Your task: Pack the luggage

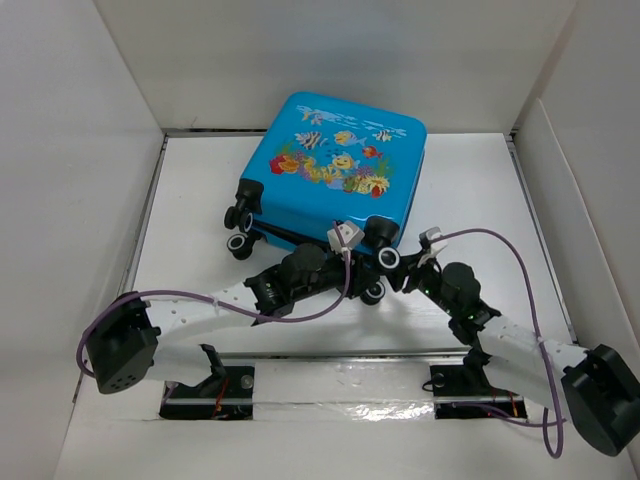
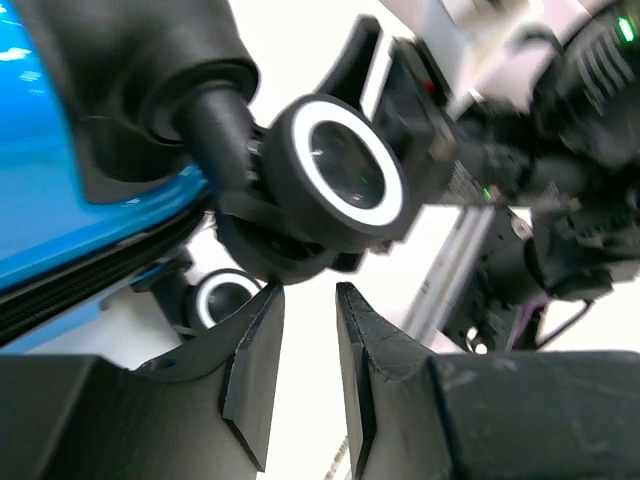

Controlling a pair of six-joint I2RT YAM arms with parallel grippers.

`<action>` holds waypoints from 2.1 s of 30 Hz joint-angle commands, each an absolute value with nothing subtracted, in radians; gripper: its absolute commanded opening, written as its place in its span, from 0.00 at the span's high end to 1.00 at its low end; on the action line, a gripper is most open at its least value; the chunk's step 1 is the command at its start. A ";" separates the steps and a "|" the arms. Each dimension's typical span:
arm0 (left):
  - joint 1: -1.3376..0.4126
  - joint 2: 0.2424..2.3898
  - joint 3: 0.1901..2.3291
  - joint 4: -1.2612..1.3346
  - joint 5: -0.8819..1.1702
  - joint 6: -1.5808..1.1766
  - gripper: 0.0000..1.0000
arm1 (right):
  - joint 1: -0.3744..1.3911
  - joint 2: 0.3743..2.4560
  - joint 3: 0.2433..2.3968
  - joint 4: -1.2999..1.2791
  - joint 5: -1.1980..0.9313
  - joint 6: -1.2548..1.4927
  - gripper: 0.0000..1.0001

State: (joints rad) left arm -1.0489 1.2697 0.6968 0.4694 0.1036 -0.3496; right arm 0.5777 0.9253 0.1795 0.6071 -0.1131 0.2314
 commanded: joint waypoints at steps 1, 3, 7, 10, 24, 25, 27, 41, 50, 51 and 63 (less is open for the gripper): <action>-1.015 1.255 0.713 0.577 -0.021 -0.344 0.75 | 0.643 0.934 0.183 0.876 -0.106 0.245 0.50; -1.003 1.262 0.725 0.587 -0.026 -0.344 0.75 | 0.684 0.972 0.178 0.940 -0.051 0.255 0.50; -0.994 1.262 0.730 0.595 -0.051 -0.347 0.76 | 0.735 1.026 0.196 0.985 0.017 0.262 0.50; -0.994 1.258 0.718 0.609 -0.066 -0.356 0.77 | 0.790 1.048 0.184 1.051 0.121 0.267 0.56; -0.982 1.281 0.738 0.604 -0.011 -0.356 0.74 | 0.905 1.009 0.016 1.104 0.425 0.350 0.58; -0.982 1.288 0.741 0.612 0.027 -0.357 0.73 | 0.905 1.003 0.009 1.104 0.433 0.347 0.53; -0.982 1.317 0.759 0.633 0.061 -0.354 0.72 | 0.905 0.980 0.011 1.048 0.472 0.334 0.50; -0.973 1.565 1.009 0.732 0.236 -0.379 0.72 | 0.830 0.816 0.031 0.827 0.446 0.267 0.36; -0.953 1.482 0.965 0.712 0.126 -0.393 0.72 | 0.715 0.911 0.011 0.919 0.399 0.303 0.57; -0.953 1.444 0.931 0.703 0.115 -0.394 0.72 | 0.715 0.914 0.011 0.888 0.444 0.331 0.56; -0.859 1.079 0.629 0.597 -0.124 -0.439 0.67 | 0.585 1.017 0.069 0.986 0.298 0.224 0.42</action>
